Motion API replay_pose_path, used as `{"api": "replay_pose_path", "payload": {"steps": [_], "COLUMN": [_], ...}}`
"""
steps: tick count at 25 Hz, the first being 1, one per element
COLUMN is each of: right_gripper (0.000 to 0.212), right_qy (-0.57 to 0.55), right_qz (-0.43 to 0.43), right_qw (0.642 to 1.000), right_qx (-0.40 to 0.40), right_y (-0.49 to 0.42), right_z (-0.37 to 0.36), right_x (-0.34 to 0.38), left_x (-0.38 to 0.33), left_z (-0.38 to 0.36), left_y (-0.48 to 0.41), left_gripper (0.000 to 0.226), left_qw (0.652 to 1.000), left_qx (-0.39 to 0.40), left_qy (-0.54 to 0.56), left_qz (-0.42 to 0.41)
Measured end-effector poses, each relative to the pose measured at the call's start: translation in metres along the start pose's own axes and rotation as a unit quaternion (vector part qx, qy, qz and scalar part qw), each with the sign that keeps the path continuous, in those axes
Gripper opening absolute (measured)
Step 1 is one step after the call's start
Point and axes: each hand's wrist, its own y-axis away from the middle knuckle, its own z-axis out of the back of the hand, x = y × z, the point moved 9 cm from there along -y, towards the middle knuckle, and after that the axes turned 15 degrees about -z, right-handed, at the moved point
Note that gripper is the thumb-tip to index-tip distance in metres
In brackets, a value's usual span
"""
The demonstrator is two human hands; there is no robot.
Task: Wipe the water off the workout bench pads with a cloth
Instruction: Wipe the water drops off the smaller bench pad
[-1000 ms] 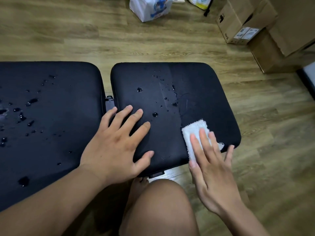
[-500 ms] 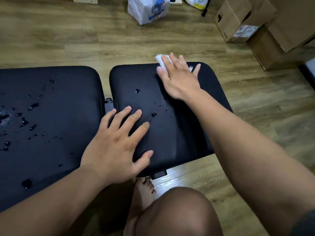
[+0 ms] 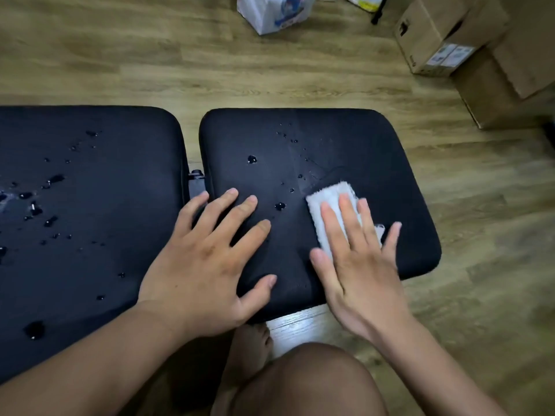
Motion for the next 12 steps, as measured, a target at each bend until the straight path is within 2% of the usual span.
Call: {"api": "replay_pose_path", "payload": {"steps": [4,7,10,12], "right_gripper": [0.069,0.065,0.063,0.062], "right_qy": [-0.019,-0.019,-0.029,-0.033], "right_qz": [-0.001,0.006,-0.006,-0.003], "right_qw": [0.999,1.0,1.0,0.999], "right_qx": [-0.027,0.009,0.008,0.006], "right_y": [-0.107,-0.16,-0.148,-0.103], "right_z": [0.023,0.032,0.03,0.022], "right_x": [0.054,0.081,0.078,0.065], "left_x": [0.0,0.0,-0.001,0.0], "left_z": [0.0,0.002,0.001,0.001], "left_y": [-0.001,-0.001,-0.001,0.0], "left_gripper": [0.069,0.068,0.068,0.068], "left_qw": [1.0,1.0,0.999,0.999], "left_qx": [0.01,0.019,0.033,0.037], "left_qy": [-0.007,-0.007,-0.004,0.002], "left_qz": [0.0,0.0,0.001,0.003]}}
